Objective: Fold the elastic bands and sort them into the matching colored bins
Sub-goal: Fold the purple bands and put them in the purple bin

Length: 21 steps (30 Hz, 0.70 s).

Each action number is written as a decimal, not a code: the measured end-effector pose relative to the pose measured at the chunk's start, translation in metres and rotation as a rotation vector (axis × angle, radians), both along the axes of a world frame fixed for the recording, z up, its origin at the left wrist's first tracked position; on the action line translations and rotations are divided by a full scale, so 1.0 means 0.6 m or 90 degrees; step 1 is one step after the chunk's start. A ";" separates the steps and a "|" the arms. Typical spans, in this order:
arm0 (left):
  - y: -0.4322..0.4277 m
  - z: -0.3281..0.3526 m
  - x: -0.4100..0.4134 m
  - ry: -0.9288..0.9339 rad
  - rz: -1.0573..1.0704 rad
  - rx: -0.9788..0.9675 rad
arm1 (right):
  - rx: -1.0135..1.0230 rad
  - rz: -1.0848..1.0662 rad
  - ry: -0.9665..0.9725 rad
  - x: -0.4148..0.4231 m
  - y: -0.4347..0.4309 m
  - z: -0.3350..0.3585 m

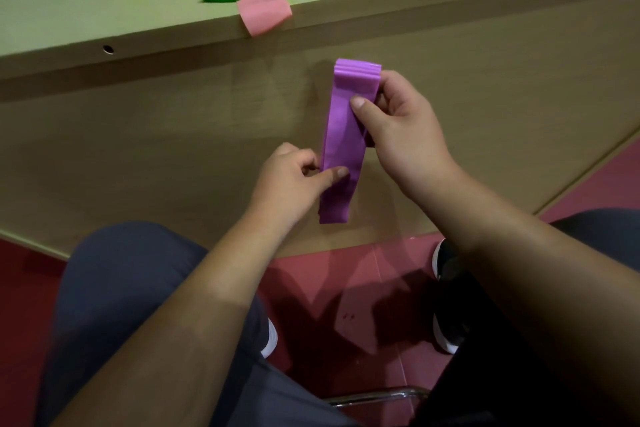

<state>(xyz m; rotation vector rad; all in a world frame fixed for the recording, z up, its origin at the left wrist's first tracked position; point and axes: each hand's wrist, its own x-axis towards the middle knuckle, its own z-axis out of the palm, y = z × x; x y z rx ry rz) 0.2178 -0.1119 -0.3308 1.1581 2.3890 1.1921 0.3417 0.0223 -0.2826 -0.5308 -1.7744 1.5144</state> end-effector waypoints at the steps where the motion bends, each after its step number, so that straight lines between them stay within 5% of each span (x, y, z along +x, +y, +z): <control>1: 0.000 0.002 -0.001 0.001 -0.012 -0.001 | -0.001 0.000 0.000 0.001 0.000 0.001; 10: -0.007 0.017 0.013 -0.194 -0.134 0.068 | -0.046 0.008 0.018 0.008 0.001 0.015; 21: 0.002 0.019 0.016 -0.241 -0.115 0.107 | 0.026 -0.016 -0.013 0.018 0.004 0.017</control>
